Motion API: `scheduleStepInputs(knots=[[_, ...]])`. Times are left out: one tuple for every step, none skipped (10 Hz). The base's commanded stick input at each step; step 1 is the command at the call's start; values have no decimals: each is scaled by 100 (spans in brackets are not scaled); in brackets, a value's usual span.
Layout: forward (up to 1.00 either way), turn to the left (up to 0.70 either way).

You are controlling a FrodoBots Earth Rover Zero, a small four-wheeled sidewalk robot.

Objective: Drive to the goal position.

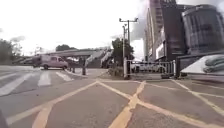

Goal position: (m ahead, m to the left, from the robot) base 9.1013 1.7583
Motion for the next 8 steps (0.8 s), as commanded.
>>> scheduleStepInputs(knots=[[45, 0], [45, 0], [45, 0], [45, 0], [45, 0], [45, 11], [45, 27], [45, 27]])
